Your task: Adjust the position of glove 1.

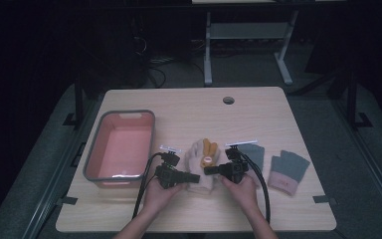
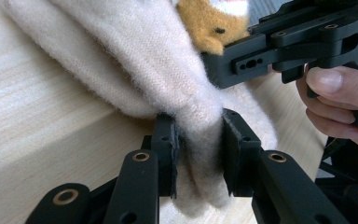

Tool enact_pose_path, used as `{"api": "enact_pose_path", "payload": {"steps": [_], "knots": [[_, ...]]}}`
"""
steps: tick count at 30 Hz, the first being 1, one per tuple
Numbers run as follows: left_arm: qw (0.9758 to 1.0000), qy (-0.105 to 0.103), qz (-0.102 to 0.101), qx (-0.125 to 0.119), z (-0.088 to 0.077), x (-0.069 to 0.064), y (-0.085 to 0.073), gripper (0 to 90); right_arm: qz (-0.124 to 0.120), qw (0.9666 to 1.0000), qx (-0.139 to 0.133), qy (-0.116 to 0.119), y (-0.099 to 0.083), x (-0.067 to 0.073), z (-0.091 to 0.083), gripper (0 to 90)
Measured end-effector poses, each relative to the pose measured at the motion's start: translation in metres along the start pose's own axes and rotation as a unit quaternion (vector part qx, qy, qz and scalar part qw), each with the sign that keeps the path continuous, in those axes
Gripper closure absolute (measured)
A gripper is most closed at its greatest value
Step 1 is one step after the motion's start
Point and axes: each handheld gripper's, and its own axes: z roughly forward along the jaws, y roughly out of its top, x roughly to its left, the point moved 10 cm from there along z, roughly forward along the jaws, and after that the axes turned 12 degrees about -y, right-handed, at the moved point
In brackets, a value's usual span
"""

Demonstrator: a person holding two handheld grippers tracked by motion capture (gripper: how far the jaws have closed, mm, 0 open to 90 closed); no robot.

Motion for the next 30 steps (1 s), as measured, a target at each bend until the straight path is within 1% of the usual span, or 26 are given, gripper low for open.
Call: {"api": "enact_pose_path", "payload": {"steps": [1, 2, 3, 4, 9, 10, 14, 15, 18, 19, 20, 22, 23, 25, 27, 28, 30], "knots": [[1.0000, 0.001, 0.001, 0.000, -0.001, 0.000, 0.001, 69.5, 0.002, 1.0000, 0.003, 0.001, 0.000, 0.001, -0.001, 81.1], [1.0000, 0.001, 0.002, 0.000, -0.002, -0.001, 0.001, 69.4, -0.002, 1.0000, 0.002, 0.001, 0.002, 0.001, -0.001, 81.0], [1.0000, -0.001, 0.004, -0.002, -0.004, -0.001, 0.002, 69.4, 0.003, 1.0000, 0.003, 0.003, 0.002, 0.003, -0.002, 81.1], [1.0000, -0.002, 0.002, -0.005, -0.005, -0.002, 0.004, 69.5, 0.001, 1.0000, 0.001, 0.003, 0.004, 0.003, -0.003, 81.1], [0.9999, -0.007, 0.007, -0.011, -0.010, -0.006, 0.009, 69.5, 0.000, 0.9999, -0.005, 0.010, 0.009, 0.007, -0.007, 81.1], [0.9999, -0.008, 0.008, -0.011, -0.011, -0.006, 0.010, 69.4, 0.004, 0.9999, -0.004, 0.013, 0.010, 0.008, -0.008, 81.1], [0.9998, -0.013, 0.006, -0.016, -0.013, -0.008, 0.014, 69.5, 0.003, 0.9999, -0.004, 0.014, 0.013, 0.010, -0.012, 81.1], [0.9998, -0.014, 0.006, -0.016, -0.015, -0.009, 0.015, 69.5, -0.001, 0.9999, -0.007, 0.014, 0.014, 0.010, -0.012, 81.2], [0.9997, -0.016, 0.008, -0.018, -0.018, -0.010, 0.018, 69.5, 0.002, 0.9998, -0.006, 0.018, 0.017, 0.013, -0.015, 81.2], [0.9996, -0.016, 0.005, -0.021, -0.019, -0.011, 0.020, 69.5, 0.002, 0.9998, -0.007, 0.019, 0.019, 0.013, -0.016, 81.3], [0.9996, -0.017, 0.006, -0.020, -0.020, -0.012, 0.021, 69.5, -0.001, 0.9998, -0.012, 0.019, 0.021, 0.013, -0.016, 81.3], [0.9996, -0.016, 0.010, -0.021, -0.021, -0.013, 0.024, 69.5, 0.005, 0.9996, -0.011, 0.025, 0.023, 0.015, -0.018, 81.5], [0.9996, -0.016, 0.011, -0.021, -0.022, -0.014, 0.025, 69.5, 0.003, 0.9996, -0.012, 0.025, 0.024, 0.015, -0.018, 81.5], [0.9994, -0.021, 0.011, -0.025, -0.025, -0.015, 0.027, 69.5, 0.004, 0.9995, -0.014, 0.027, 0.027, 0.017, -0.021, 81.6], [0.9993, -0.024, 0.010, -0.029, -0.027, -0.016, 0.029, 69.6, -0.001, 0.9994, -0.020, 0.028, 0.030, 0.019, -0.024, 81.6], [0.9992, -0.025, 0.011, -0.028, -0.028, -0.017, 0.031, 69.5, 0.001, 0.9994, -0.019, 0.029, 0.031, 0.020, -0.026, 81.6], [0.9991, -0.030, 0.014, -0.029, -0.029, -0.019, 0.033, 69.5, -0.002, 0.9994, -0.021, 0.028, 0.033, 0.021, -0.028, 81.7]]}}
